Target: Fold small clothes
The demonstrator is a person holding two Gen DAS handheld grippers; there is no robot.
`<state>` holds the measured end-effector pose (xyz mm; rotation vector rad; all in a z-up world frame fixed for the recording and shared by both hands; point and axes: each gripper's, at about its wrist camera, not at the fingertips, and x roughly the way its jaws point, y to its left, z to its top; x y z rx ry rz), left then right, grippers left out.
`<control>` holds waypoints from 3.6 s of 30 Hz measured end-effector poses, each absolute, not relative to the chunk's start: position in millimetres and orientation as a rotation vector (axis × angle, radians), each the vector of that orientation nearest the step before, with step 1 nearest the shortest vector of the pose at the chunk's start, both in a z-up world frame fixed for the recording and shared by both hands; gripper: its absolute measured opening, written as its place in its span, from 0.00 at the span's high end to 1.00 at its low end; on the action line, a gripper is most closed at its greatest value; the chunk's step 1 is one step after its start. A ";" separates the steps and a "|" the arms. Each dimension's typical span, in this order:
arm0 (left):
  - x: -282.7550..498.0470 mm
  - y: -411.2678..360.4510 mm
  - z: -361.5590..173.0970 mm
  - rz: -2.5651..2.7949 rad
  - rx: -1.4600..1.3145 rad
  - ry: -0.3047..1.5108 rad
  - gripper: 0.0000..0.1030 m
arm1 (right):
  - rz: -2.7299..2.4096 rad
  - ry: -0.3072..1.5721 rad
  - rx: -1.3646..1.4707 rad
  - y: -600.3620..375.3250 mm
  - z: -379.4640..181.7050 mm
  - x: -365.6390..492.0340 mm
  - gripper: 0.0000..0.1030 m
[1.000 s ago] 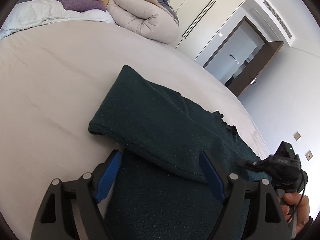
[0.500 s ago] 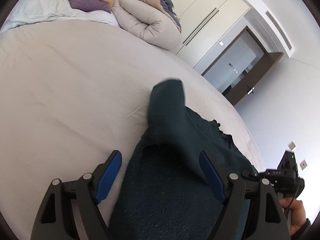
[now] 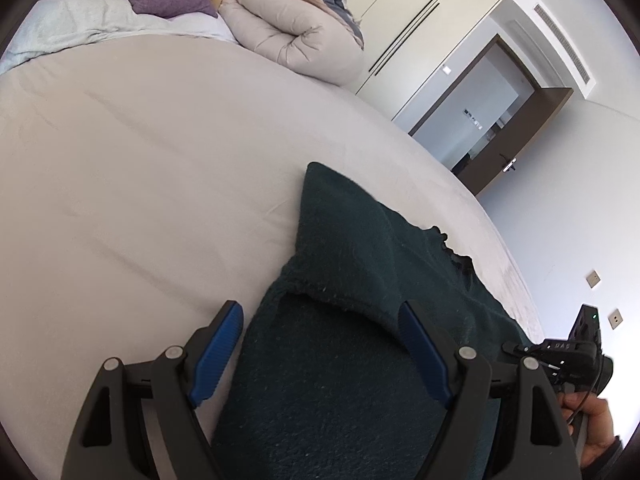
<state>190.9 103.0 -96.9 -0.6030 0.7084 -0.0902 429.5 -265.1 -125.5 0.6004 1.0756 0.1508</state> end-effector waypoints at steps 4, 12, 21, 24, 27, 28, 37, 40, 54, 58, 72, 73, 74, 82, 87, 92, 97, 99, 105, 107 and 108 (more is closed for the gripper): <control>204.6 108.3 -69.3 -0.086 -0.596 0.667 0.21 | 0.159 1.087 0.579 -266.2 -127.5 429.5 0.94; 275.8 75.2 -50.2 -0.191 -0.414 0.756 0.40 | 0.170 1.055 0.648 -278.6 -135.6 432.4 0.93; 291.6 50.5 -93.6 -0.124 -0.251 0.845 0.64 | 0.191 1.038 0.593 -277.6 -134.1 436.1 0.93; 281.8 49.6 -80.2 -0.143 -0.244 0.815 0.63 | 0.183 1.024 0.552 -273.1 -129.1 436.2 0.93; 270.1 44.7 -71.8 -0.110 -0.178 0.763 0.50 | 0.170 1.003 0.526 -269.5 -125.4 436.3 0.93; 268.0 44.9 -73.9 -0.093 -0.165 0.764 0.49 | 0.168 0.998 0.527 -269.4 -124.8 436.4 0.93; 277.5 48.2 -99.0 -0.086 -0.165 0.833 0.43 | 0.181 1.005 0.569 -279.7 -137.5 436.0 0.93; 278.1 46.8 -96.1 -0.091 -0.168 0.837 0.43 | 0.182 0.984 0.721 -301.8 -139.4 421.6 0.92; 181.1 17.9 -56.0 -0.229 -0.308 0.756 0.09 | -0.150 0.539 0.918 -487.0 -100.7 179.1 0.00; 157.6 0.6 -49.4 -0.272 -0.311 0.763 0.09 | -0.178 0.485 1.132 -533.2 -124.7 136.1 0.00; 128.3 -18.5 -47.1 -0.293 -0.304 0.835 0.09 | -0.363 0.337 1.339 -597.3 -158.2 128.7 0.25; 128.9 -18.1 -46.4 -0.293 -0.304 0.833 0.09 | -0.356 0.341 1.334 -598.8 -157.9 132.8 0.36; 129.5 -18.0 -46.3 -0.293 -0.307 0.835 0.09 | -0.361 0.362 1.324 -600.3 -159.4 137.7 0.45; 144.3 -3.9 -49.5 -0.297 -0.368 0.858 0.09 | -0.418 0.437 1.156 -564.0 -137.6 159.2 0.89; 163.3 11.6 -39.9 -0.307 -0.417 0.837 0.09 | -0.277 0.507 0.847 -465.5 -71.4 233.3 0.89; 186.8 25.2 -33.6 -0.343 -0.499 0.849 0.09 | -0.022 0.600 0.536 -293.4 -38.8 324.8 0.89; 216.6 24.6 -43.1 -0.412 -0.553 0.924 0.09 | 0.176 0.727 0.378 -140.9 -68.8 379.5 0.89; 227.6 23.1 -53.2 -0.423 -0.581 0.964 0.09 | 0.236 0.792 0.359 -96.6 -97.5 387.9 0.89; 247.0 3.9 -83.1 -0.459 -0.662 1.068 0.08 | 0.285 0.917 0.436 -60.2 -196.6 400.8 0.89; 252.6 -7.1 -86.2 -0.467 -0.662 1.089 0.08 | 0.307 0.909 0.510 -66.6 -211.0 394.3 0.88; 255.3 -13.0 -86.4 -0.469 -0.654 1.096 0.08 | 0.312 0.909 0.525 -66.5 -216.0 395.6 0.85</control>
